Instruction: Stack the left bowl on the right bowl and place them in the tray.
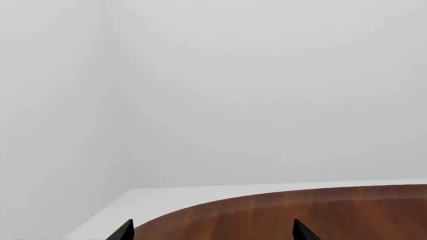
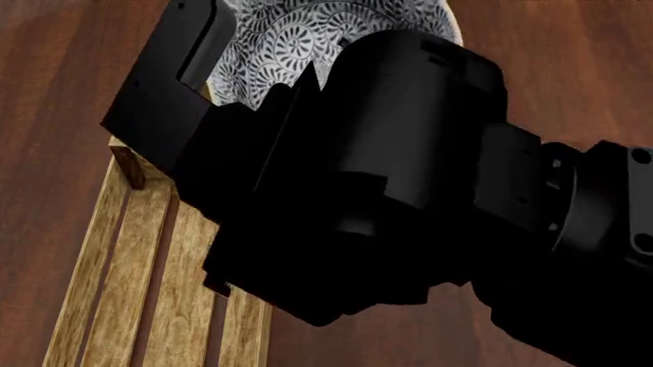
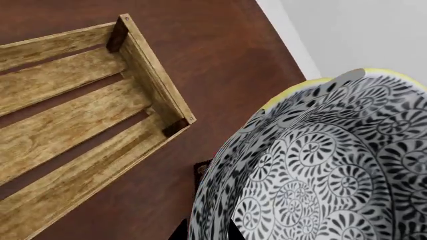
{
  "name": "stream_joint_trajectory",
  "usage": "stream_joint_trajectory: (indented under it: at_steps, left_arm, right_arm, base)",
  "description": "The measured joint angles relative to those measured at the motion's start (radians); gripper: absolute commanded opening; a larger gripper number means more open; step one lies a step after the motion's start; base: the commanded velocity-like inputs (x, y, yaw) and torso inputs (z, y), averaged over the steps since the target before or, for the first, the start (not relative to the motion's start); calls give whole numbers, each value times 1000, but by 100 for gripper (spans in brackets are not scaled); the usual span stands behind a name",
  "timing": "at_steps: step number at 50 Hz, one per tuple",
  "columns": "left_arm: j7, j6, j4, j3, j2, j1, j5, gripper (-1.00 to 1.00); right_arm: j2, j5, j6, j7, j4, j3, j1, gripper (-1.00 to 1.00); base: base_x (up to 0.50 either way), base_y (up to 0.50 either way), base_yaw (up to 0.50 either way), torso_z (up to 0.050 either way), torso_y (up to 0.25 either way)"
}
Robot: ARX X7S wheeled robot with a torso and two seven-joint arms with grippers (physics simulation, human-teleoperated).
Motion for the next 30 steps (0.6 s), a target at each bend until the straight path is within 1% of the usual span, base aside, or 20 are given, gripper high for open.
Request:
stream_joint_trajectory:
  at_steps: [14, 30]
  left_arm:
    - [-2, 8, 3, -19, -2, 10, -16, 100]
    - [-3, 15, 4, -34, -5, 19, -28, 100]
  right_arm:
    - [-67, -99, -63, -98, -1, -45, 0, -100]
    - [-105, -249, -172, -202, -34, -116, -14, -100]
  base:
    - [0, 0, 0, 0, 1]
    - [0, 0, 0, 0, 1]
